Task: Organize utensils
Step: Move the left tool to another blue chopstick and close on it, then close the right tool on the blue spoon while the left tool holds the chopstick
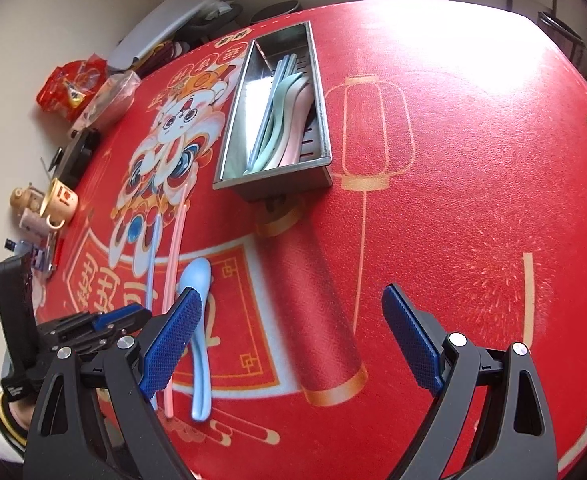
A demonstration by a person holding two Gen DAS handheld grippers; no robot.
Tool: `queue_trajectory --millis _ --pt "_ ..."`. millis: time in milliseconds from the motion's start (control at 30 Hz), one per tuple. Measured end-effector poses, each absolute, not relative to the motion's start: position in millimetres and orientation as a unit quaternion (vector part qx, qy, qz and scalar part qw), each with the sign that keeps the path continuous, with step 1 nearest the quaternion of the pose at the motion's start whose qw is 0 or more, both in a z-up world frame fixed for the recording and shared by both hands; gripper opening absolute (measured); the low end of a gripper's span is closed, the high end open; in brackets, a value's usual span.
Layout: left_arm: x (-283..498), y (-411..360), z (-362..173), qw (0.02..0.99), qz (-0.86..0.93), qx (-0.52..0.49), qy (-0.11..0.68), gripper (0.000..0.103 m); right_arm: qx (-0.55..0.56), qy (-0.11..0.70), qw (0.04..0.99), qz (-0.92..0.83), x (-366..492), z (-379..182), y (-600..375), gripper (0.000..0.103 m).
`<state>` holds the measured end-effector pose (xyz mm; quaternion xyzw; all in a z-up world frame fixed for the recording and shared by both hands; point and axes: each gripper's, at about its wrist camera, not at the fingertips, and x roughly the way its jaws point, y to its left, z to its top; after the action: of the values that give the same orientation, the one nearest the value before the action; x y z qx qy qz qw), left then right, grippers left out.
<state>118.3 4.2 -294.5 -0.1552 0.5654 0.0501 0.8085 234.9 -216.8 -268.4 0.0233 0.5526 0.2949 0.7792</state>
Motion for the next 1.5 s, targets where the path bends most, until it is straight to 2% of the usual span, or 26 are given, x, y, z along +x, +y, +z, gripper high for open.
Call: queue_trajectory --millis 567,967,1400,1467,1500 --pt "115.5 -20.0 -295.7 0.816 0.064 -0.077 0.569 0.017 0.023 0.561 0.772 0.296 231.5 -274.6 -216.6 0.088" --pt "111.6 -7.6 -295.3 0.818 0.071 -0.104 0.561 0.006 0.017 0.563 0.772 0.294 229.5 -276.3 -214.9 0.088" --pt "99.6 24.5 -267.8 0.845 0.092 -0.157 0.502 0.006 -0.011 0.575 0.752 0.322 218.0 -283.5 -194.3 0.088" --pt "96.1 26.6 -262.3 0.852 0.094 -0.156 0.490 0.006 -0.024 0.574 0.750 0.328 214.8 -283.5 -185.2 0.087" --pt "94.7 28.5 -260.0 0.856 0.096 -0.156 0.483 0.006 -0.031 0.574 0.748 0.333 213.0 -284.0 -179.8 0.081"
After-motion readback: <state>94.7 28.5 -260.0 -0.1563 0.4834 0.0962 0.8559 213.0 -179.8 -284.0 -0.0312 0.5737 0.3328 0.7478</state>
